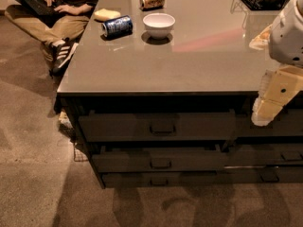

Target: Open top drawer

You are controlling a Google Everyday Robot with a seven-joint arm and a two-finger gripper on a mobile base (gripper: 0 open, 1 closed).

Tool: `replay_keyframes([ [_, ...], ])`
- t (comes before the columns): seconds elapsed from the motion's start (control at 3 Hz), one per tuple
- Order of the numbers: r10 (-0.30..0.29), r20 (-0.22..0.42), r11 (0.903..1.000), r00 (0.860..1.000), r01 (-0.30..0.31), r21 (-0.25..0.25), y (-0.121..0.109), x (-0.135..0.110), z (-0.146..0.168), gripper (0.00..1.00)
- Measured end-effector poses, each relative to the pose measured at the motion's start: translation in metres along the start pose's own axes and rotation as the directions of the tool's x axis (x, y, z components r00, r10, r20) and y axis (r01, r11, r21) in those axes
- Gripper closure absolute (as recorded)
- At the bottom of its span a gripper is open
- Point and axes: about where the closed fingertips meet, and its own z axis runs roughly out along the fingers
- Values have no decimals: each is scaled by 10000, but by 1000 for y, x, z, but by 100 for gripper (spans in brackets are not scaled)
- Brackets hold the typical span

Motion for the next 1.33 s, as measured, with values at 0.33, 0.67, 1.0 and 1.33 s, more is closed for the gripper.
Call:
replay_keyframes([
  [0.33,0,0,10000,10000,0,0,0,0,0,0],
  [0.67,-53,24,10000,10000,54,-80,10,7,24,0],
  [1.0,-304,99,9994,9995,305,-159,31,19,70,0],
  [1.33,-463,447,9988,9979,469,-126,51,27,128,0],
])
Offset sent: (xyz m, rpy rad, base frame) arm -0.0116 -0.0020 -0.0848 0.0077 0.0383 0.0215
